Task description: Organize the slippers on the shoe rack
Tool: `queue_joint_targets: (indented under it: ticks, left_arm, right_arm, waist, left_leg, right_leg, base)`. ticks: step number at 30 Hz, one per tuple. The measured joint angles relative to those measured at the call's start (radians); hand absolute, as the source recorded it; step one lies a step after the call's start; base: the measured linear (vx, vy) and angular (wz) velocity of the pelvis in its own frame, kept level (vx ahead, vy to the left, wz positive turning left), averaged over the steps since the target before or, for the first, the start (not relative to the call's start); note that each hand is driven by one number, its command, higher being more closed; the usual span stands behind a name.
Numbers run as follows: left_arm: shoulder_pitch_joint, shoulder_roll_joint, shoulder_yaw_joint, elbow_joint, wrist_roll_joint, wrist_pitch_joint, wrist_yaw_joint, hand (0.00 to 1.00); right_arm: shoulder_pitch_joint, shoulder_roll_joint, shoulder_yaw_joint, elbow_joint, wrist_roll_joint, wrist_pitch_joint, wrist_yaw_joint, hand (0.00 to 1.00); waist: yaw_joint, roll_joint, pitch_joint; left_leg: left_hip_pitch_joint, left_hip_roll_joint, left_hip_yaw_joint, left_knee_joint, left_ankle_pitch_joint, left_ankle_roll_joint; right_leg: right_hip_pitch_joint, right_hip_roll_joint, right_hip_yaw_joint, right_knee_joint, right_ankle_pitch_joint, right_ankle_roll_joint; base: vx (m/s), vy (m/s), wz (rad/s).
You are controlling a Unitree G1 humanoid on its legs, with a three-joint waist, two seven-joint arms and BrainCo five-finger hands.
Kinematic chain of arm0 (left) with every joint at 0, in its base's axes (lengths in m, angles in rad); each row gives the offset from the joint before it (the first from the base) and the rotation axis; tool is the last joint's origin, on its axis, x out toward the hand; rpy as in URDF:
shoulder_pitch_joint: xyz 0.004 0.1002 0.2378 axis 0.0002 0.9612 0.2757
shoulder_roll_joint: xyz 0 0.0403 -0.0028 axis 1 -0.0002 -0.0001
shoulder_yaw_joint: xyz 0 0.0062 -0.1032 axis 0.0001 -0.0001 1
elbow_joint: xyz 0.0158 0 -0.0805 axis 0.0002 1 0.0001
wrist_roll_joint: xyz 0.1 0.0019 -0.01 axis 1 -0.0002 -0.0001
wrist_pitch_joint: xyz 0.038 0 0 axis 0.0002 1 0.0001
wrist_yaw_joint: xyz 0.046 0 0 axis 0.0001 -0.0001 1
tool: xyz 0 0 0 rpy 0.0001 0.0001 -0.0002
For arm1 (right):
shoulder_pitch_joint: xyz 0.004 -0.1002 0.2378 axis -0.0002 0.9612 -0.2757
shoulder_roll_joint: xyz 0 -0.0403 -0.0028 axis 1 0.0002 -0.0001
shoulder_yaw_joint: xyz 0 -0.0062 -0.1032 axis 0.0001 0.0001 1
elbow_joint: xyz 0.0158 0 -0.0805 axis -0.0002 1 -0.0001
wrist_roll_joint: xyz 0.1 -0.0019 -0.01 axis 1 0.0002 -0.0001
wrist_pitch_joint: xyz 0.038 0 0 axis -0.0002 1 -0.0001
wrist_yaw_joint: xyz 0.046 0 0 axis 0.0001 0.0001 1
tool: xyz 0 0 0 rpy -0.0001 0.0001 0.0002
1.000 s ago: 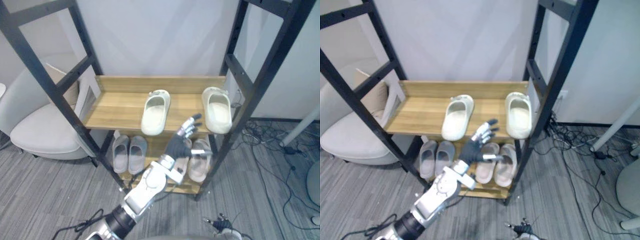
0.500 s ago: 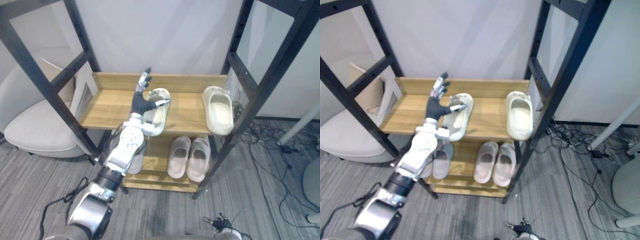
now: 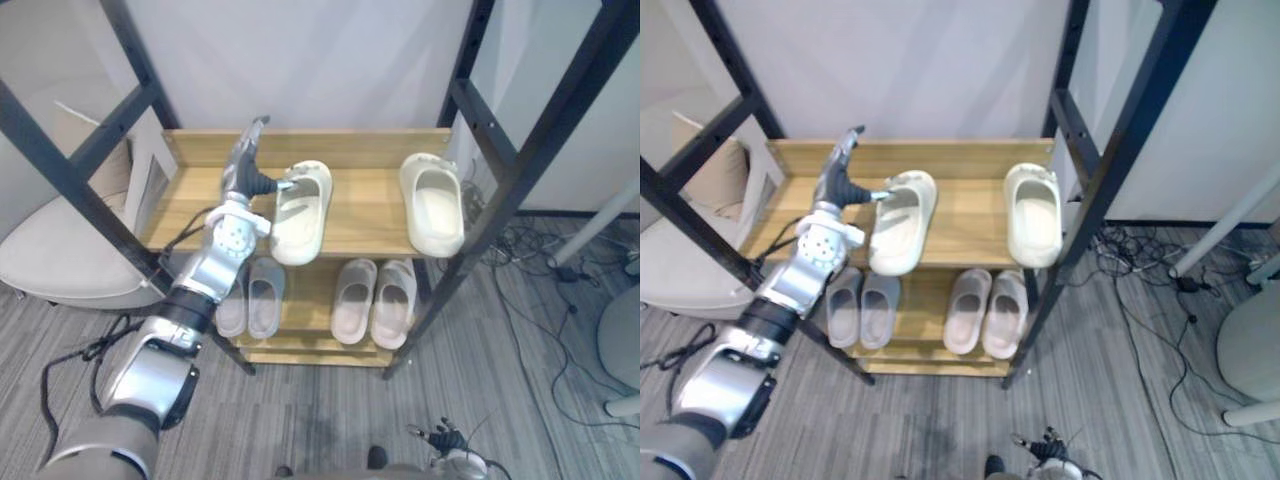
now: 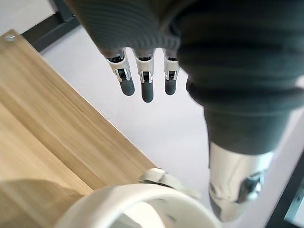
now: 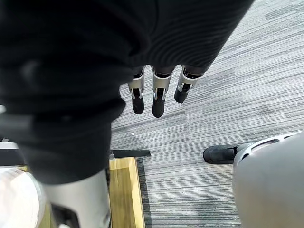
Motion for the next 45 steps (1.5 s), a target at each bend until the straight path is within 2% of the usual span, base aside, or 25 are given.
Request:
queue_joint_targets:
  ticks: [2, 8, 9, 15, 39, 45]
  left_arm:
    - [-0.002, 0.015, -0.025, 0.025, 0.026, 0.004, -0.018, 0.0]
    - [-0.045, 0.018, -0.064, 0.089, 0.047, 0.007, -0.038, 0.0]
    - [-0.054, 0.019, -0.078, 0.103, 0.049, 0.008, -0.039, 1.0]
    - [-0.077, 0.02, -0.11, 0.16, 0.102, 0.009, -0.048, 1.0]
    - [-0.133, 0.02, -0.119, 0.229, 0.105, 0.013, -0.063, 1.0]
    - [-0.16, -0.012, -0.118, 0.263, 0.104, 0.042, -0.039, 1.0]
  right_arm:
    - [-0.003, 0.0, 0.0, -0.001, 0.0, 0.0, 0.005, 0.0]
    - [-0.004, -0.003, 0.0, -0.002, 0.001, -0.003, 0.007, 0.0]
    - [-0.005, -0.005, 0.0, -0.002, 0.002, -0.003, 0.007, 0.0]
    - [-0.009, -0.011, 0.0, -0.003, 0.008, -0.004, 0.007, 0.0]
    - [-0.01, -0.019, 0.0, -0.005, 0.013, -0.013, 0.009, 0.0]
    - [-0.011, -0.02, 0.0, -0.005, 0.017, -0.018, 0.008, 0.0]
  waist:
    - [-0.015, 0.002, 0.001]
    - [-0.016, 0.01, 0.006]
    - [-0.016, 0.014, 0.008]
    - [-0.02, 0.024, 0.012]
    - [-0.039, 0.049, 0.012]
    - [-0.045, 0.052, 0.014]
  left_leg:
    - [0.001, -0.001, 0.0, 0.0, 0.0, 0.0]
    - [-0.002, -0.004, 0.001, 0.002, 0.0, 0.0]
    - [-0.002, -0.005, 0.001, 0.002, 0.0, 0.0]
    - [-0.014, -0.005, 0.005, 0.003, 0.001, 0.001]
    - [-0.014, -0.008, 0.021, 0.003, 0.001, 0.002]
    - [-0.014, -0.009, 0.024, 0.002, 0.0, 0.002]
  right_leg:
    - [0.001, 0.0, 0.002, 0.0, 0.0, 0.0]
    - [0.0, -0.003, 0.01, 0.0, 0.0, -0.001]
    - [0.0, -0.004, 0.012, 0.0, 0.001, -0.001]
    - [-0.03, -0.005, 0.022, 0.016, 0.001, -0.001]
    - [-0.035, -0.007, 0.048, 0.014, 0.01, 0.001]
    - [-0.042, -0.008, 0.049, 0.013, 0.012, 0.002]
  base:
    - [0.0, 0.0, 0.0]
    - [0.0, 0.001, -0.01]
    - [0.0, 0.0, 0.0]
    - [-0.02, 0.004, -0.04]
    - [0.0, 0.001, -0.02]
    - [0.0, 0.0, -0.01]
